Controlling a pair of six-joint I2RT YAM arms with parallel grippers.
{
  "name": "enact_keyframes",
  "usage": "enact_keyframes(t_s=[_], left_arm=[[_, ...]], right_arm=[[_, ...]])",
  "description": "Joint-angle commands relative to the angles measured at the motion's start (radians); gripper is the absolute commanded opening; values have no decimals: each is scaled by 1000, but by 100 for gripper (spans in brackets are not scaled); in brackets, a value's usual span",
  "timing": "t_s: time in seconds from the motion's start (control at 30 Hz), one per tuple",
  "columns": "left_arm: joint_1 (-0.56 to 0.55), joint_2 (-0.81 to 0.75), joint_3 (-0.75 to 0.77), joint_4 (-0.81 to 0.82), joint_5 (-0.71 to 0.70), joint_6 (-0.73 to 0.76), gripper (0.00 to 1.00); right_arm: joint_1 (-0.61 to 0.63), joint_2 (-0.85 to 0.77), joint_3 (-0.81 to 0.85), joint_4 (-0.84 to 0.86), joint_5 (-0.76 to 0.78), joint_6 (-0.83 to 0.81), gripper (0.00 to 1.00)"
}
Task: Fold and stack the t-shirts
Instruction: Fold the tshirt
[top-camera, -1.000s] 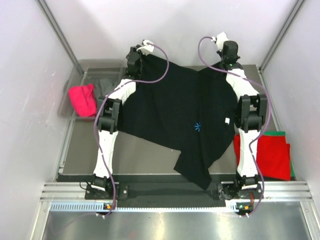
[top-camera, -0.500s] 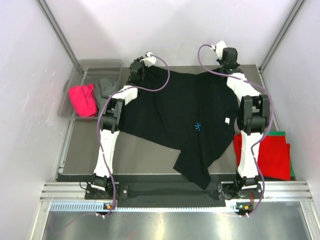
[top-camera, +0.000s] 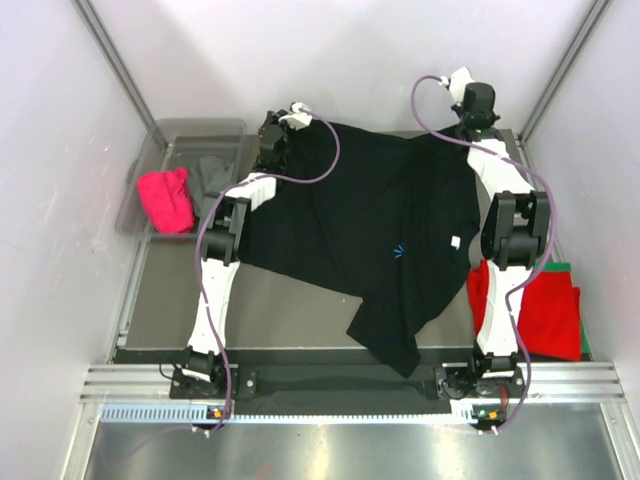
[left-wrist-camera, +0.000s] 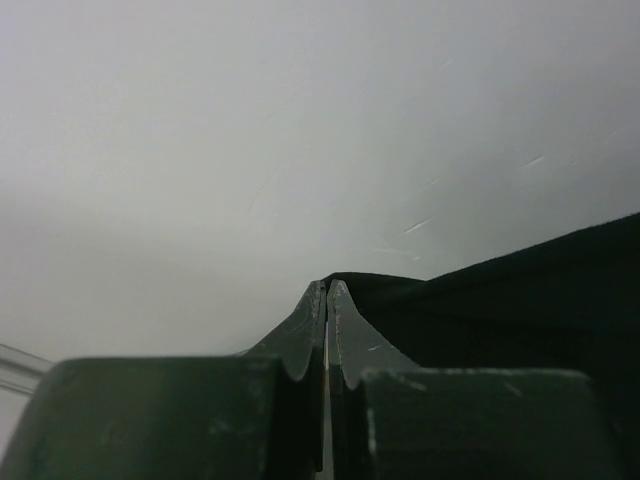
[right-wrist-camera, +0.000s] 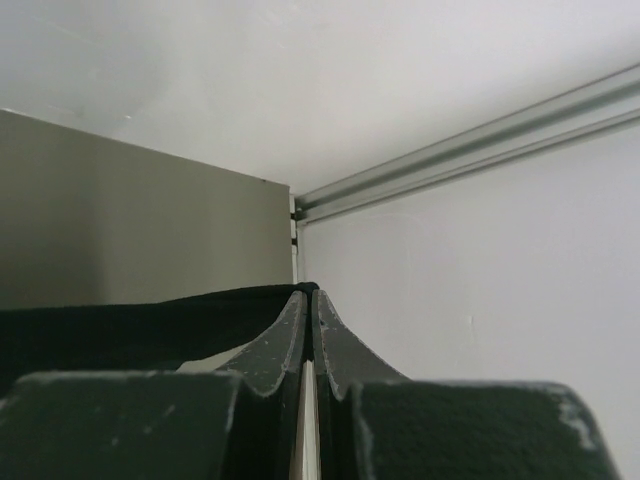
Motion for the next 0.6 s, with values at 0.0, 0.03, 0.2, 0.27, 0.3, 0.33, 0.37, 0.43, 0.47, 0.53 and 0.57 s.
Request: enact_keyframes(t_s=[0.0,0.03,0.2,0.27,0.3,0.33,0.37,0.43,0.47,0.53,0.57], left_arm=[[-3,24,34,110,11,27,0],[-2,25,37,110,14,29,0],[-6,38,43,110,22,33,0],[-8,42,42,129,22,43,0],[-8,44,42,138,25,53,0],[-8,45,40,162,28,55,0],[-6,45,42,170,33,59,0],[-5,52,58,172,67,72,0],[-5,59,71,165,71,78,0],[-5,81,109,158,76,86,0],[-5,85,120,155,74,86,0]], right_arm=[[-23,26,52,3,36,17,0],[-28,28,49,-2,33,27,0],[-34,2,2,16,21,51,0],[-34,-9,-17,18,16,53,0],[-34,-23,-24,19,18,54,0],[-34,-32,-35,19,18,53,0],[-34,-50,-43,26,16,51,0],[-31,-66,-59,33,15,47,0],[-34,-68,-60,33,18,33,0],[-64,-63,-57,35,28,18,0],[-66,-61,-56,33,32,15,0]])
